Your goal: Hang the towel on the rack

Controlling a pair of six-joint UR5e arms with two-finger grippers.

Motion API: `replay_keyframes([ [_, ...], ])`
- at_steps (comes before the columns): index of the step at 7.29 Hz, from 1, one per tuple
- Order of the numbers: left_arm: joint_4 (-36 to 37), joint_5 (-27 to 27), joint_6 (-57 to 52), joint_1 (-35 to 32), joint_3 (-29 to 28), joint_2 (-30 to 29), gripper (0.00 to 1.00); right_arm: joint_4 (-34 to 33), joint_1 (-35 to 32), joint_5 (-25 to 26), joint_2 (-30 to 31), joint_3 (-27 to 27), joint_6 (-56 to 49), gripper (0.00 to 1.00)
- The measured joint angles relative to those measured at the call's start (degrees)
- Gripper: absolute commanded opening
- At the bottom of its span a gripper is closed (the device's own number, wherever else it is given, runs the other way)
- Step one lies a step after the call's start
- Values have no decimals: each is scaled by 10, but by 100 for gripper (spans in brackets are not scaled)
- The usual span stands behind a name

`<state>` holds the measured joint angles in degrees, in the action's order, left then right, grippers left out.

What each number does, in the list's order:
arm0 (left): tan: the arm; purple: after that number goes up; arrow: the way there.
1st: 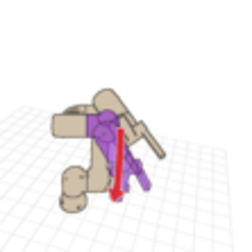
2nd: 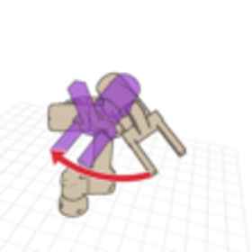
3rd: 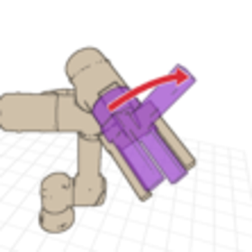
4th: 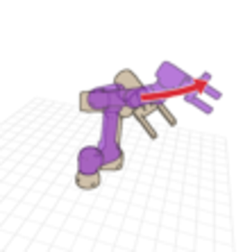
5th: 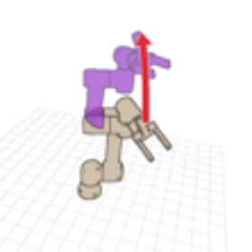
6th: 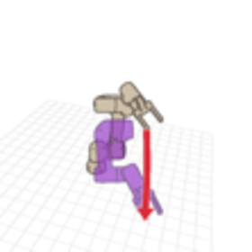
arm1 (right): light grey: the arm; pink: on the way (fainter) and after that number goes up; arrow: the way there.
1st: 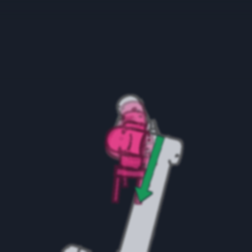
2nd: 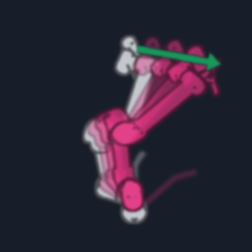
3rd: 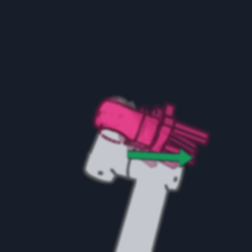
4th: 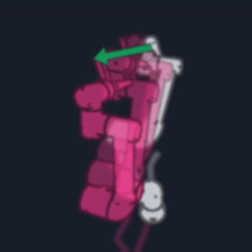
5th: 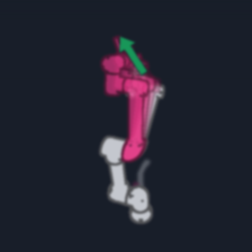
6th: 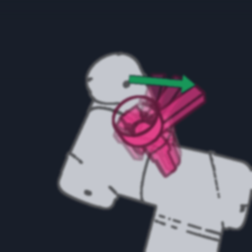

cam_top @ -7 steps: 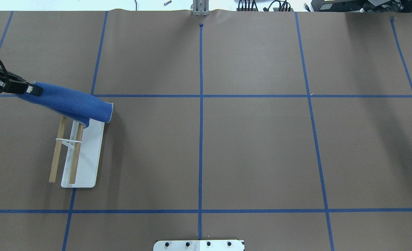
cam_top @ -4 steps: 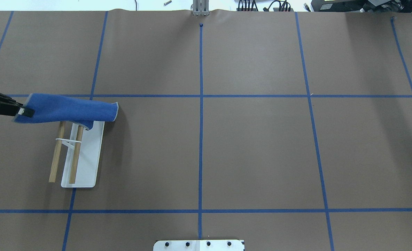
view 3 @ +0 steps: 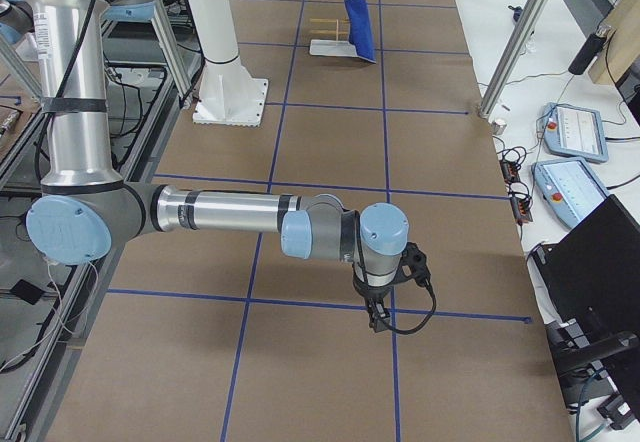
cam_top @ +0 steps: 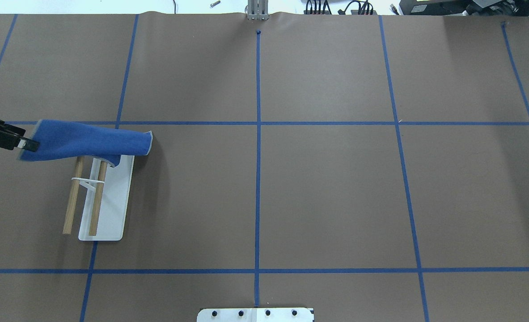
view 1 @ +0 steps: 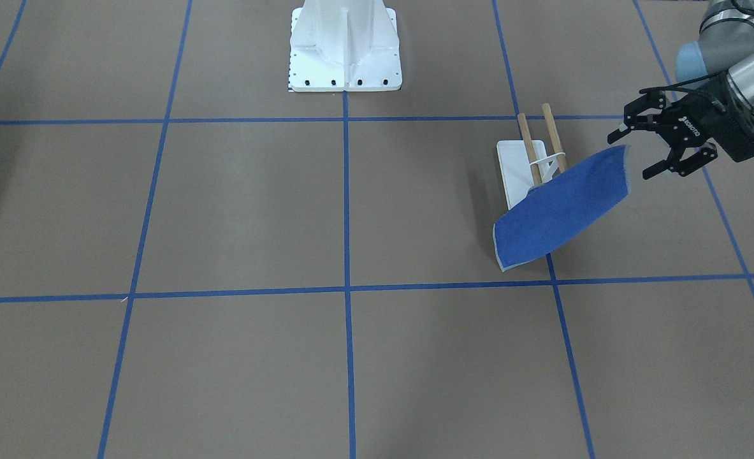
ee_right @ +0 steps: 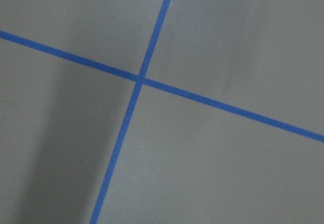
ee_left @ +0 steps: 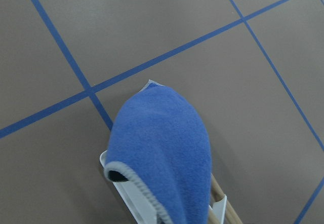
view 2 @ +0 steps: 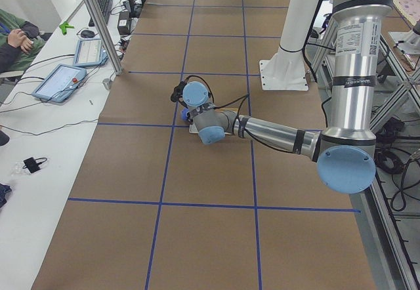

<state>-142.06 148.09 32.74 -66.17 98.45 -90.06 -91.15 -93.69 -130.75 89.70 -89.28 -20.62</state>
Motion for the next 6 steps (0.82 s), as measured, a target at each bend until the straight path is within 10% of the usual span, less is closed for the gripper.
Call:
replay_keyframes([
  [3,50,-51,-66,-42,-40,-1,98,0,-13,1,30,2,6,100],
  [6,296,-144,-294,-134,-42,-23,98,0,-18,2,32,1,7,100],
])
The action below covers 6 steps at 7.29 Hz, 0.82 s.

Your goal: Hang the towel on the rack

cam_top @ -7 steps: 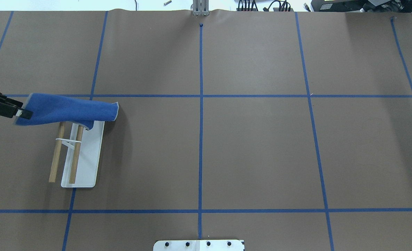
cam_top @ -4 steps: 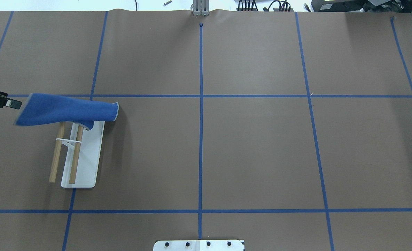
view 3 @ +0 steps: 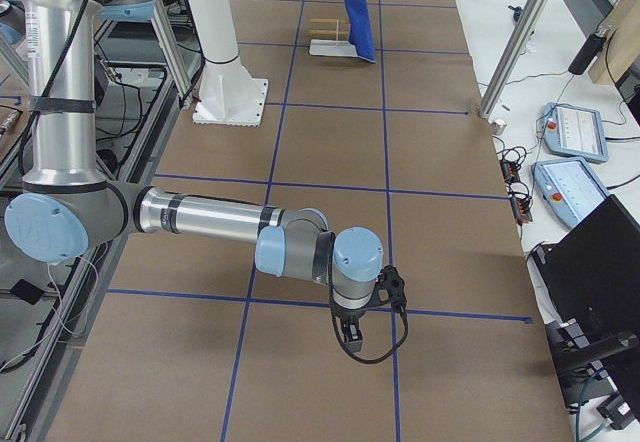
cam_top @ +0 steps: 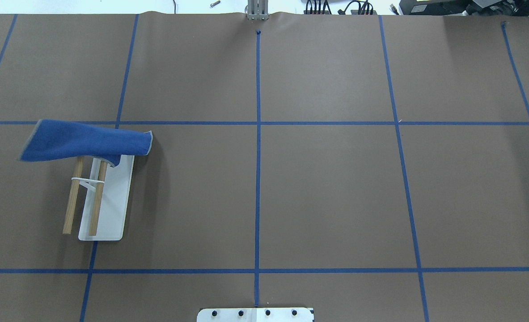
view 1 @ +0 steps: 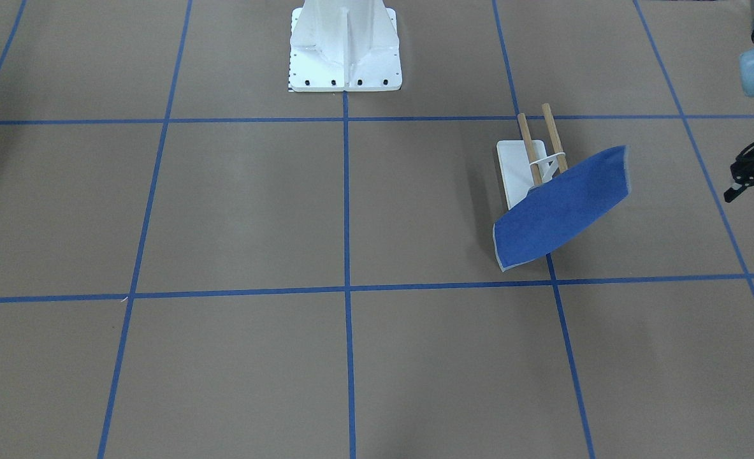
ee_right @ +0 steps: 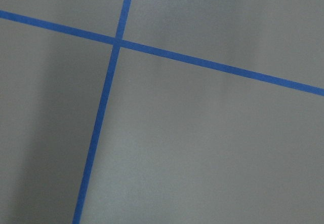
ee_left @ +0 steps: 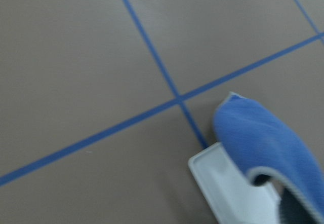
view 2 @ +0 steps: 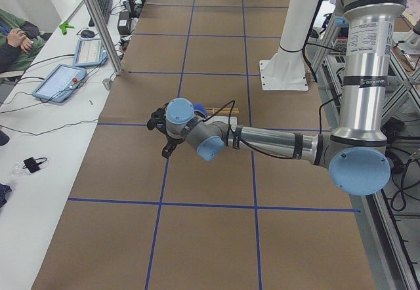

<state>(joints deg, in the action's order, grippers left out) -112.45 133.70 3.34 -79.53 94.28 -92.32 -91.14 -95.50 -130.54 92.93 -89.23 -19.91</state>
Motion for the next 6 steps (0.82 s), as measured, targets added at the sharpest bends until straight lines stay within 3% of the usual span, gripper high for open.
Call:
replay_keyframes([
  [2,150,-21,-117,-77,-3,-28,98,0,0,3,1,0,-2,100],
  [3,185,-32,-148,-97,-5,-16,98,0,0,3,3,-1,-2,100],
  [6,191,-27,-167,-114,-8,48,98,0,0,7,6,-1,-3,100],
])
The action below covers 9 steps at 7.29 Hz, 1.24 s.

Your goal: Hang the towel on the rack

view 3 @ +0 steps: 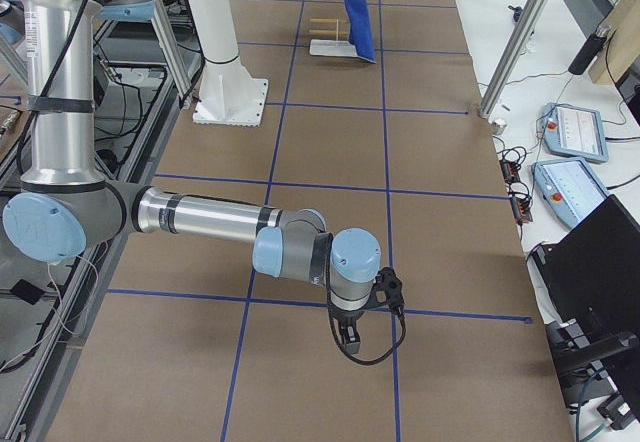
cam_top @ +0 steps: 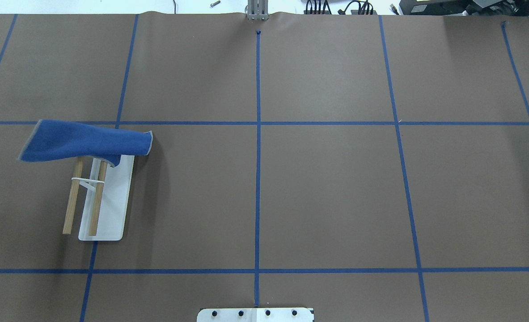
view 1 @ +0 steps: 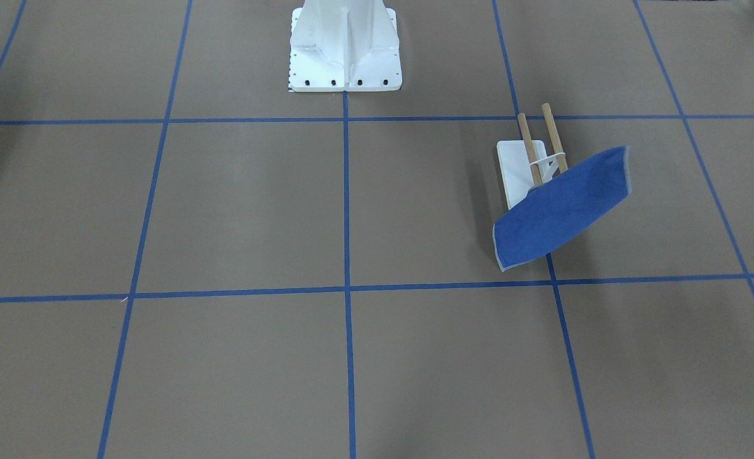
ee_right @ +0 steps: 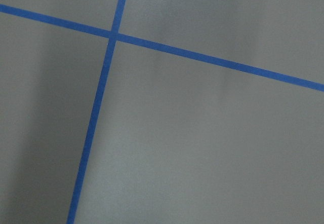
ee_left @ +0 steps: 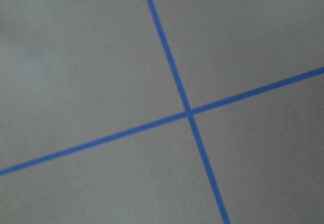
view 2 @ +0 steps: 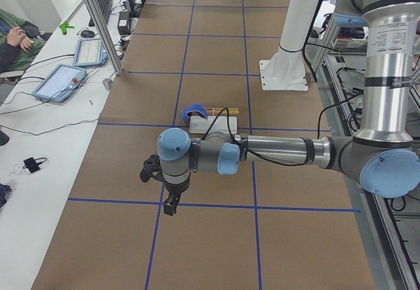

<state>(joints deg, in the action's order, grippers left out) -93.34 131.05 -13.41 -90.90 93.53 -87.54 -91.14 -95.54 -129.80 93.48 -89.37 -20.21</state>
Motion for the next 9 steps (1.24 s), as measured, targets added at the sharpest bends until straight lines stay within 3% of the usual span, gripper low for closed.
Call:
replay_keyframes([
  [3,0,20,-1,-1,4,30,98,0,1,2,3,1,3,100],
  [9,-2,23,-2,-1,10,35,98,0,1,2,29,-8,-2,100],
])
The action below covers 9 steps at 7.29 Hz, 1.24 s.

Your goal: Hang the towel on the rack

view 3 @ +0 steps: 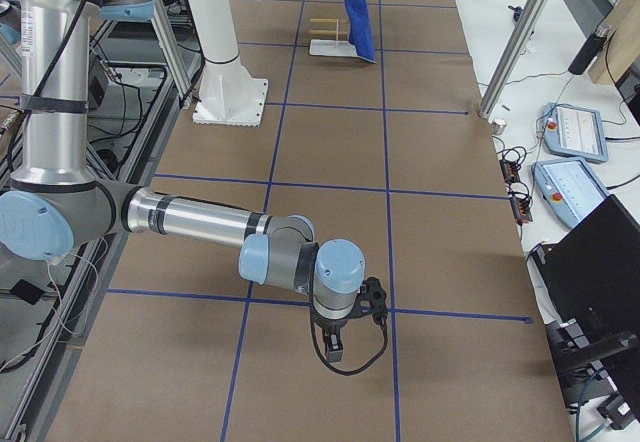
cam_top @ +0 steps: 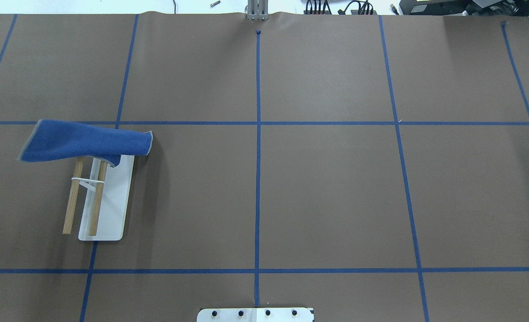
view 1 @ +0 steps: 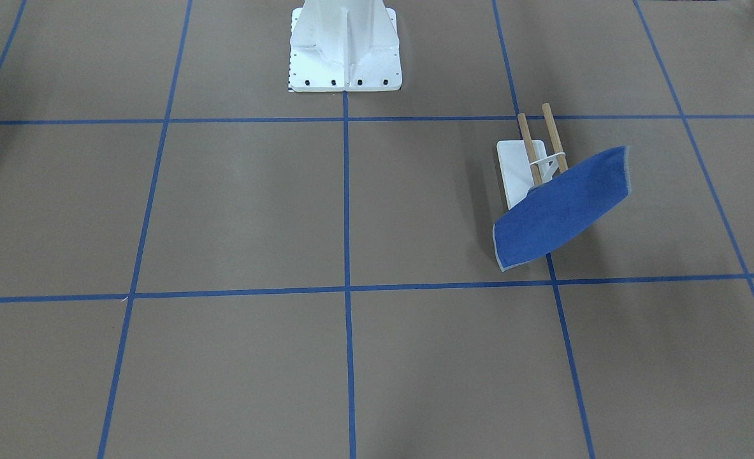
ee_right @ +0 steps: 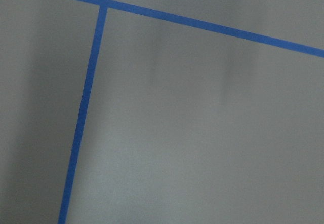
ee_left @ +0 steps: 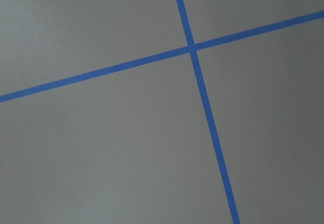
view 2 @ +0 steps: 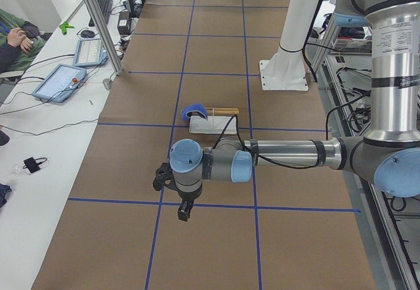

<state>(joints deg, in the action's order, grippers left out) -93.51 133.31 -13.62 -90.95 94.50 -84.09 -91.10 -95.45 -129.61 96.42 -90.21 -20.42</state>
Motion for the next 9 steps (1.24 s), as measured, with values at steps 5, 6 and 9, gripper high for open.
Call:
replay_keyframes([
  [5,0,-3,0,0,0,2,98,-1,0,-1,1,-20,7,100],
  [6,0,-4,0,0,0,2,98,-1,0,-1,2,-22,8,100],
  [9,1,-4,0,0,0,2,98,-3,0,-3,2,-25,8,100],
])
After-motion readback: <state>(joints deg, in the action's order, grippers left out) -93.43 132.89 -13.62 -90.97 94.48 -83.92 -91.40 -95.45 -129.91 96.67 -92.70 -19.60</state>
